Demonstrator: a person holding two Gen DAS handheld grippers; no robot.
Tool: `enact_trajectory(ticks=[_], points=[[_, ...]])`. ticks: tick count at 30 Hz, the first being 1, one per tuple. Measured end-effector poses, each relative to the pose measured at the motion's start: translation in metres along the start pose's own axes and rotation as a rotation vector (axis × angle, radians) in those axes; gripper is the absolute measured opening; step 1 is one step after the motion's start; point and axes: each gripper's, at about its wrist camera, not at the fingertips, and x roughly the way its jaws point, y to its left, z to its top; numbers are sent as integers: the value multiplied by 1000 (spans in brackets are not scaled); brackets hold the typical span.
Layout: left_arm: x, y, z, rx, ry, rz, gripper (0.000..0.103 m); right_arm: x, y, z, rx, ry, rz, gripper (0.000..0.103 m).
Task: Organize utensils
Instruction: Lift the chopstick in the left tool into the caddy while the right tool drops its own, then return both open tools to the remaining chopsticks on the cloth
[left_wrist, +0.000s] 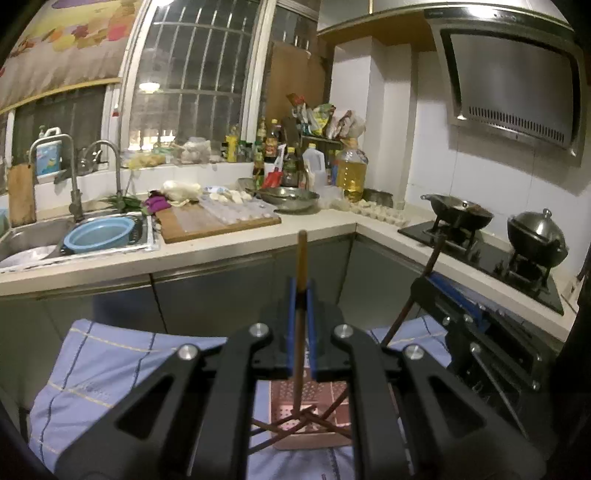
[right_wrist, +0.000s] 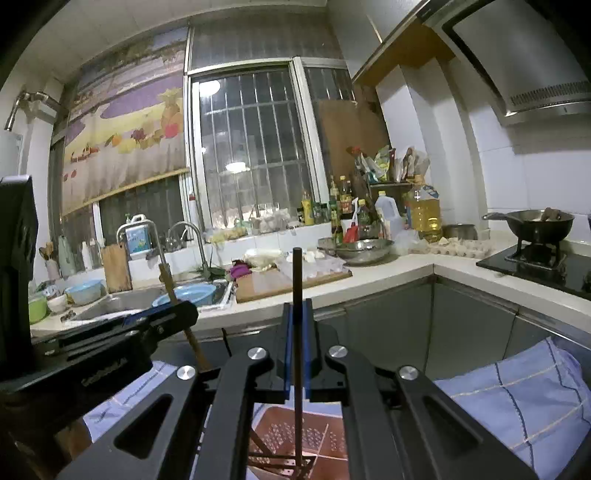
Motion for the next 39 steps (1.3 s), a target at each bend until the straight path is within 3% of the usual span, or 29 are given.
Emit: enact_trajectory(ticks=[5, 10, 13, 15, 17, 19, 21, 28, 32, 35, 39], points=[[18, -2, -35, 13, 50, -19, 5, 1, -3, -29, -19, 52, 29, 5], [43, -1, -82, 22, 229, -28, 7, -2, -14, -55, 45, 190, 100, 7], [40, 6, -89, -10, 274, -47, 7, -8, -19, -55, 117, 245, 132, 8], [26, 9, -85, -41, 257, -53, 11, -20, -19, -48, 154, 236, 151, 9], [9, 10, -79, -60, 225, -52, 30, -37, -15, -38, 164, 205, 171, 13], [-14, 9, -71, -74, 167, -38, 45, -56, -8, -29, 154, 171, 190, 27], [-41, 6, -63, -75, 95, -24, 49, -73, 0, -22, 140, 138, 205, 54], [-122, 1, -59, -78, -72, -24, 53, -154, 23, -6, 95, -38, 234, 56], [-159, 3, -79, -44, -120, -34, 56, -199, 27, -24, 93, -98, 245, 56], [-167, 4, -113, -19, -69, -47, 57, -211, 29, -57, 71, -50, 218, 56], [-150, 2, -165, 22, 68, -29, 58, -191, 26, -118, 102, 171, 191, 52]])
